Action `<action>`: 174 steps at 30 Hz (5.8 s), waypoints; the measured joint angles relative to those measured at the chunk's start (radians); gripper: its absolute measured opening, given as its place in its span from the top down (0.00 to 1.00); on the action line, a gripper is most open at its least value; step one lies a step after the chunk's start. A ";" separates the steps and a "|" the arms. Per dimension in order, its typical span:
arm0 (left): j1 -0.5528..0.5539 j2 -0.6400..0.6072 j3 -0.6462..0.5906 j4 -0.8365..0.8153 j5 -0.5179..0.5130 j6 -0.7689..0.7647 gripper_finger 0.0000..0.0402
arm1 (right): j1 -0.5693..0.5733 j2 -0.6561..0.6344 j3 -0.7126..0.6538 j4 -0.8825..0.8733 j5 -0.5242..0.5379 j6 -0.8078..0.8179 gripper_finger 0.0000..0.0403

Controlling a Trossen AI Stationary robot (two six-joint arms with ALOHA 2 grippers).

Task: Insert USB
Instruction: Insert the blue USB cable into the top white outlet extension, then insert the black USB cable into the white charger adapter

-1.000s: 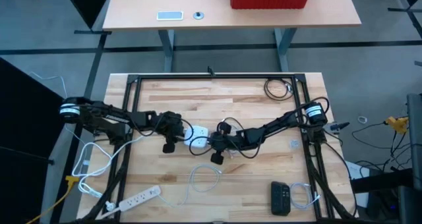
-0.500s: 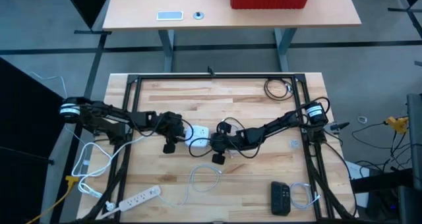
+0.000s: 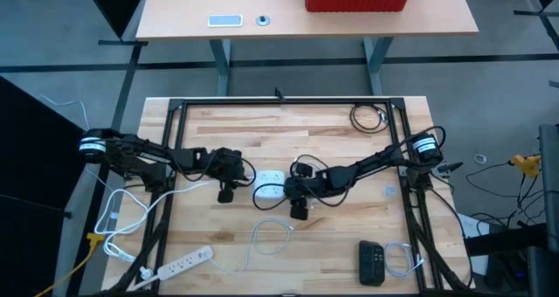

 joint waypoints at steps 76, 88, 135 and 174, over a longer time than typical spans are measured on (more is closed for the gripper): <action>-0.070 0.392 0.171 0.388 0.029 -0.071 0.81 | 0.013 -0.036 -0.012 -0.106 -0.077 0.069 1.00; -0.070 0.392 0.171 0.389 0.028 -0.074 0.81 | 0.020 -0.085 -0.006 -0.174 -0.061 0.028 0.93; -0.043 0.161 0.339 0.142 -0.372 -0.151 0.41 | -0.274 -0.144 -0.008 -0.068 -0.068 -0.521 0.31; -0.468 -0.011 0.579 -0.474 -0.656 -0.796 0.35 | -0.218 -0.164 0.514 -0.591 -0.262 -0.048 0.37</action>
